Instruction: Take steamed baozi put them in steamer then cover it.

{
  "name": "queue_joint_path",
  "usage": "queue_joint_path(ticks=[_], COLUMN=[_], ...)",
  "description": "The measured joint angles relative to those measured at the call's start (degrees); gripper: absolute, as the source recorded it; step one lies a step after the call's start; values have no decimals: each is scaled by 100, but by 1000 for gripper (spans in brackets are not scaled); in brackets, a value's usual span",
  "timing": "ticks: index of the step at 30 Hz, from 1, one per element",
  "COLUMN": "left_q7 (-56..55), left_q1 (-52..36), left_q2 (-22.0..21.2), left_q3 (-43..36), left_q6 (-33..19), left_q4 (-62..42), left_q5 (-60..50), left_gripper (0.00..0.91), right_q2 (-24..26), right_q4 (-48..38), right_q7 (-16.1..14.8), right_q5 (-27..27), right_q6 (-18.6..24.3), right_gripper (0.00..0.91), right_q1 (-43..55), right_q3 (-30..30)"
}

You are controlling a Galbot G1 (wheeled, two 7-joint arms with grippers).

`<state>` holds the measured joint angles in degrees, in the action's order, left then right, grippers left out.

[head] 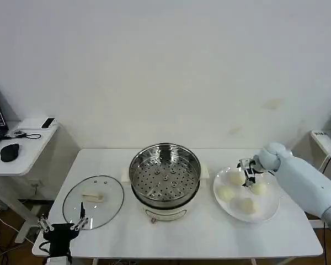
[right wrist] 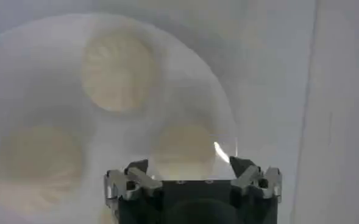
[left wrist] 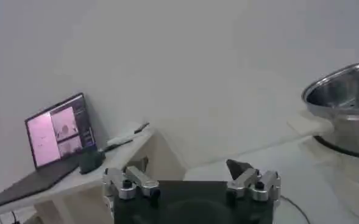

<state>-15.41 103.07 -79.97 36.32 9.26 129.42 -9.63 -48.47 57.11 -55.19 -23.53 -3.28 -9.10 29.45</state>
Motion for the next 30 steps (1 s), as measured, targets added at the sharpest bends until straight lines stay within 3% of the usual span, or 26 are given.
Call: queue_joint_path(ticks=[8,21,30], left_q7=[1,-14,-4], left_q1=[-9,25,-14], left_q2=[-10,-19,25], left_q3=[9,-4,-19], left_q6=[0,-18,-23], left_q4=[2,33,2], left_q5=[3,-3,0], left_gripper=[907,907,907], right_q2=[-134,-50,286], right_q4=[-200,-141,290], right_q7=[41,-49,-238], right_q5=[-100,55,480], right_q6=[-52,-74,-20], right_gripper=[625,615,625], right_q1=[33,178,559], right_q3=[106,267,483])
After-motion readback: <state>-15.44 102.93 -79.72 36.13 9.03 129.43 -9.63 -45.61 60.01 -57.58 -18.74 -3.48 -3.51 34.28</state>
